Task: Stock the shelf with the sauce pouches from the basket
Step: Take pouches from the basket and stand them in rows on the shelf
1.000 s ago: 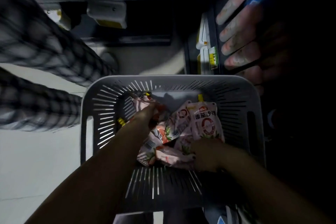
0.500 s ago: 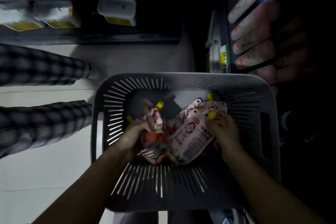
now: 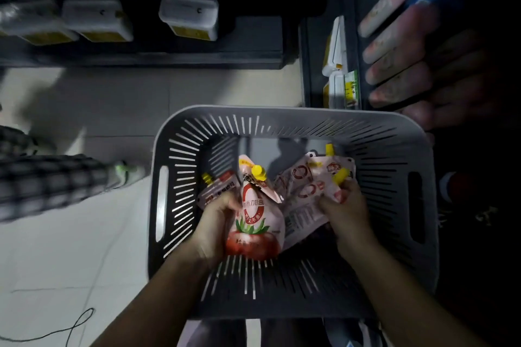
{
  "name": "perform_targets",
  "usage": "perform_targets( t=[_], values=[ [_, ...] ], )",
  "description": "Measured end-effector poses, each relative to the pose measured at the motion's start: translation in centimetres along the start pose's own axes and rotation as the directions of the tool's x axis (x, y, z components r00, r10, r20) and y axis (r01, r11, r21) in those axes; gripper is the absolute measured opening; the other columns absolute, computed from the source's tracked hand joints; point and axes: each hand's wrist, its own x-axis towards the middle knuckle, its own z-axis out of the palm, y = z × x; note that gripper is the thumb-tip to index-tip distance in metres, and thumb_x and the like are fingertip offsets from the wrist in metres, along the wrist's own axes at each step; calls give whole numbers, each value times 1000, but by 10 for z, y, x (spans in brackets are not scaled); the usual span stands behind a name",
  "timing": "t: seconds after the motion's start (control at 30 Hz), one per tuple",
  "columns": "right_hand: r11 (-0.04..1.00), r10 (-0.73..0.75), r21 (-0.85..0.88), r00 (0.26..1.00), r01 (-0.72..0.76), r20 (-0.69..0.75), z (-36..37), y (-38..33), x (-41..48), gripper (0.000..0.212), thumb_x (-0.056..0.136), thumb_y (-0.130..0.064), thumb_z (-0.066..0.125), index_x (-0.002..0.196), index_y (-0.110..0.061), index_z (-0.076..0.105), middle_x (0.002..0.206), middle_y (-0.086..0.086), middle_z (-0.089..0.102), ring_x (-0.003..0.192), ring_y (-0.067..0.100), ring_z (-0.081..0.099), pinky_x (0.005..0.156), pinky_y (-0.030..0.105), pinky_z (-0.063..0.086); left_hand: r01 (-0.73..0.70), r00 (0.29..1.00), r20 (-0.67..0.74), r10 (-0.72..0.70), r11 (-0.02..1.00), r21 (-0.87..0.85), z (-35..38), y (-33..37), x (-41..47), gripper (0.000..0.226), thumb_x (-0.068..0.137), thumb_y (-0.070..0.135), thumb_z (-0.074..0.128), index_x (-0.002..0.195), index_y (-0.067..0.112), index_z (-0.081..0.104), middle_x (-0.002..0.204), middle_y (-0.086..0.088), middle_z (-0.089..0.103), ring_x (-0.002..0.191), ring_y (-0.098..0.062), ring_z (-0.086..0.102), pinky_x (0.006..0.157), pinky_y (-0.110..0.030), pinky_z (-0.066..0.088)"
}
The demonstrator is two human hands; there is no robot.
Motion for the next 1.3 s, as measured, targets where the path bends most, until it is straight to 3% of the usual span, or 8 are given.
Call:
perform_targets(
  t=[0.2, 0.4, 0.57, 0.67, 0.77, 0.9, 1.13, 1.3],
  values=[
    [886, -361, -335, 930, 320, -64, 3, -18, 1, 35, 77, -4, 64, 104, -18, 47, 98, 7, 66, 89, 26, 63, 79, 38, 51, -6, 995, -97, 28, 977, 211, 13, -2, -5, 73, 41, 62, 83, 99, 19, 71, 96, -9, 76, 87, -23, 73, 62, -26, 57],
    [978, -45, -174, 932, 114, 360, 24, -19, 9, 55, 76, -27, 74, 124, -18, 49, 107, -2, 60, 95, 12, 57, 74, 25, 45, -40, 963, -246, 111, 960, 276, 10, -8, -12, 54, 56, 37, 76, 97, 3, 67, 82, -13, 76, 68, -25, 73, 53, -28, 57],
    [867, -157, -441, 968, 231, 198, 29, -3, 27, 30, 83, -23, 67, 107, -5, 66, 113, 14, 64, 105, 29, 59, 83, 28, 45, -40, 937, -335, 99, 983, 179, 1, -8, -14, 43, 60, 25, 75, 94, 0, 67, 79, -15, 75, 61, -25, 72, 49, -28, 57],
    [670, -181, -707, 974, 225, 137, 30, 4, 36, 51, 75, -29, 71, 121, -13, 55, 126, 14, 53, 118, 33, 49, 100, 43, 42, -41, 930, -360, 77, 994, 106, 1, -8, -12, 46, 63, 25, 76, 101, 0, 67, 88, -19, 74, 65, -27, 73, 53, -32, 58],
    [769, -26, -621, 978, 151, 205, 29, 8, 43, 70, 68, -29, 79, 128, -11, 49, 130, 14, 53, 121, 32, 50, 101, 47, 43, -7, 930, -368, 21, 999, 38, -3, -7, -12, 49, 66, 24, 75, 108, 0, 64, 91, -21, 74, 69, -30, 73, 54, -34, 58],
    [636, 7, -743, 961, 209, 277, 32, 2, 54, 86, 62, -34, 84, 135, -12, 45, 137, 17, 45, 126, 34, 44, 104, 45, 40, 72, 939, -341, -51, 996, 49, -8, -2, -11, 61, 60, 27, 75, 115, 3, 60, 102, -22, 71, 85, -35, 70, 69, -41, 57],
    [842, 59, -523, 942, 131, 331, 29, -9, 53, 61, 65, -13, 81, 117, -6, 48, 110, 14, 62, 96, 31, 63, 75, 34, 52, 36, 966, -256, -23, 998, 47, 6, 7, -18, 54, 59, 13, 75, 110, 2, 62, 101, -22, 71, 75, -32, 71, 65, -40, 59],
    [967, 253, -139, 850, -212, 462, 1, -6, 18, 45, 69, -1, 77, 111, -7, 63, 94, 11, 74, 78, 23, 72, 64, 32, 59, -50, 974, -220, 60, 997, 51, 13, 14, -41, 44, 58, 2, 69, 102, -1, 63, 94, -23, 70, 65, -28, 71, 58, -36, 60]
  ],
)
